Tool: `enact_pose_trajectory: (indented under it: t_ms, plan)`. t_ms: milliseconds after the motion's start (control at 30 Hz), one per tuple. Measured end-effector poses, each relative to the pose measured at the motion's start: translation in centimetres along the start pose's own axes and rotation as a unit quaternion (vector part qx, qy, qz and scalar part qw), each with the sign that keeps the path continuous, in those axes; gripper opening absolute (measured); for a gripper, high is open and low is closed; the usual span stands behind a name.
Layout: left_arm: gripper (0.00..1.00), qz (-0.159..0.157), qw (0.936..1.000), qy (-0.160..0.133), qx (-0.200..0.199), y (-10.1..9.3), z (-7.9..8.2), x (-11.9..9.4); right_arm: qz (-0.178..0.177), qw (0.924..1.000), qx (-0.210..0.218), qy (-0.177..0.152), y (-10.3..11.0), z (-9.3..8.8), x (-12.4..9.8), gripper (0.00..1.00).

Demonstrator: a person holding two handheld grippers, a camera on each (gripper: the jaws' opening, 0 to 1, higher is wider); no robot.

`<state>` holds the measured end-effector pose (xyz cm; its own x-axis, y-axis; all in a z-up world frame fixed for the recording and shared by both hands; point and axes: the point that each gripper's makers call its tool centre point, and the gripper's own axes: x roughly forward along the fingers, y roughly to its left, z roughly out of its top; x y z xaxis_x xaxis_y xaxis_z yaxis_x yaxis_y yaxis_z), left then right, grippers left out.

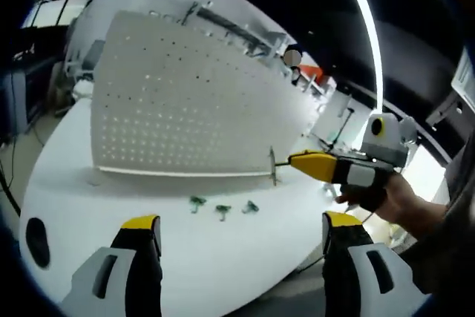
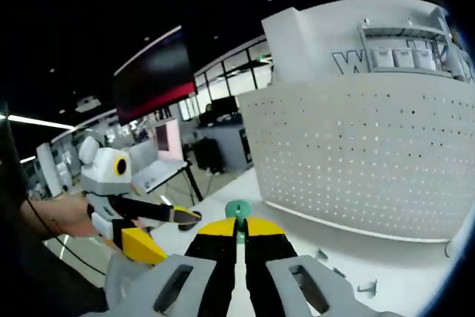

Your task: Insert the hook assembly into the mounting plate slot until the hook locks in place.

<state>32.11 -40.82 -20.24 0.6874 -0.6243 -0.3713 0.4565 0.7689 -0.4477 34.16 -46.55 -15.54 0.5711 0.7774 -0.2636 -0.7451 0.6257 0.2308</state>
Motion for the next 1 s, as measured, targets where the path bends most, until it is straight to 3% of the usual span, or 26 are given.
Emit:
enact_pose_trajectory:
  t_ms: [533,1000]
  plan:
    - [0.81,-0.012,0.9999,0.000,0.012,-0.4,0.7,1.6,0.017,0.9998,0.005,-0.009,1.9,0.0,-0.3,0.01]
    - [0.53,-0.024,0.9986,-0.044,-0.019,-1.2,1.8,1.6,0.019,0.9992,0.020,-0.029,2.9,0.7,-0.4,0.01]
